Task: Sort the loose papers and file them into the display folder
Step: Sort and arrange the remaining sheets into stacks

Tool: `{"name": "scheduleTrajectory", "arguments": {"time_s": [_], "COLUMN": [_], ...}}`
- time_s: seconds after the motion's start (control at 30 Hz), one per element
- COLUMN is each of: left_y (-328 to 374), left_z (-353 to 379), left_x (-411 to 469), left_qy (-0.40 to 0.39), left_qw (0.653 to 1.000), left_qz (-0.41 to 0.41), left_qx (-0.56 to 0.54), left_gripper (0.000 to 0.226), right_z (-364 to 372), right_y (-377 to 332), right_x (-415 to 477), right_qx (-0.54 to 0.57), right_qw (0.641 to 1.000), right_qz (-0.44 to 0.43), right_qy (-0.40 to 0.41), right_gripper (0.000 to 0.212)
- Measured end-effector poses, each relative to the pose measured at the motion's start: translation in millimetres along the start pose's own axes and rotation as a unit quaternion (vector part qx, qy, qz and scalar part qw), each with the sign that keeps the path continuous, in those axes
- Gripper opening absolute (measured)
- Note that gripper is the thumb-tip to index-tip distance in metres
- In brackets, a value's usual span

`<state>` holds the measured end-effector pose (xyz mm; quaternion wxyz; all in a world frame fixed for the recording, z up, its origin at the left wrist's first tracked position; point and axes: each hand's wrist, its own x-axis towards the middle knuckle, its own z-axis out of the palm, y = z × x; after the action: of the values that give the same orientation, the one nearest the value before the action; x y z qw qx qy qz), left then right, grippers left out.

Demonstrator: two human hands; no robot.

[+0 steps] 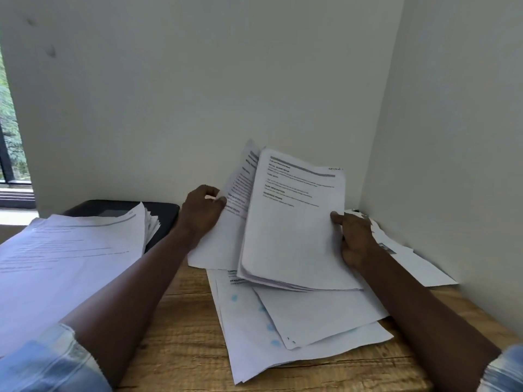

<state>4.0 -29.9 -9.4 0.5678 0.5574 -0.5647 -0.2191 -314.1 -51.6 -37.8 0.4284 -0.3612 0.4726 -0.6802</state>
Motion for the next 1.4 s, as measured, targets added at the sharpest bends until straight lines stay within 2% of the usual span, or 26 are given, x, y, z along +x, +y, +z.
{"name": "scheduleTrajectory", "arguments": {"time_s": [0.17,0.23,0.3,0.37,0.4,0.47,0.53,0.6,0.73,0.87,1.0,1.07,1.13,1.17,1.27,1.33,1.4], "left_y": [18,22,27,28,30,31,32,39,60,58,36,30,32,33,29,20,12], "left_z": [8,13,17,20,21,24,28,26,22,23,29,29,28,27,24,23,22], "left_x": [-11,-14,-20,-25,-29,-33,-32,-33,-36,-39,-38,-37,-37,-37,-35,-32,-30], "left_qy": [-0.056,-0.064,-0.105,-0.168,-0.176,-0.146,-0.088,-0.03,0.034,0.002,-0.097,-0.137,-0.152,-0.148,-0.142,-0.184,-0.237], "left_qw": [0.982,0.981,0.975,0.962,0.964,0.977,0.975,0.966,0.956,0.958,0.97,0.971,0.973,0.978,0.987,0.958,0.911], "left_qz": [-0.02,-0.016,0.001,0.0,0.016,0.095,0.189,0.243,0.259,0.219,0.144,0.113,0.087,0.074,0.065,0.065,0.056], "left_qx": [-0.178,-0.183,-0.194,-0.217,-0.196,-0.123,-0.077,-0.083,-0.132,-0.183,-0.169,-0.161,-0.151,-0.129,0.034,0.212,0.333], "left_gripper": [0.021,0.024,0.028,0.058,0.06,0.039,0.033,0.03,0.031,0.036,0.049,0.041,0.029,0.031,0.054,0.069,0.088], "right_z": [5,6,8,11,13,15,18,23,34,35,32,27,21,18,6,-5,-16], "right_y": [-1,-4,-5,-4,-2,-3,-15,-35,-58,-57,-41,-32,-32,-35,-42,-38,-32], "right_x": [-4,-4,-3,-5,-6,-12,-23,-41,-70,-75,-70,-59,-47,-41,-24,-13,-6], "right_qx": [0.01,0.015,0.03,0.031,0.02,-0.001,0.008,-0.001,-0.073,-0.1,-0.124,-0.131,-0.12,-0.1,-0.009,0.032,0.078], "right_qw": [1.0,0.999,0.998,0.997,0.997,0.998,0.992,0.974,0.925,0.896,0.928,0.942,0.945,0.946,0.948,0.952,0.958], "right_qz": [-0.002,-0.003,-0.013,-0.02,-0.019,-0.038,-0.115,-0.221,-0.371,-0.432,-0.352,-0.307,-0.302,-0.301,-0.267,-0.207,-0.15], "right_qy": [-0.019,-0.037,-0.056,-0.071,-0.073,-0.058,-0.042,-0.053,-0.05,0.016,-0.021,-0.024,0.03,0.071,0.173,0.223,0.233], "right_gripper": [0.02,0.018,0.017,0.013,0.009,0.014,0.023,0.03,0.033,0.019,0.027,0.019,0.01,0.014,0.024,0.031,0.03]}}
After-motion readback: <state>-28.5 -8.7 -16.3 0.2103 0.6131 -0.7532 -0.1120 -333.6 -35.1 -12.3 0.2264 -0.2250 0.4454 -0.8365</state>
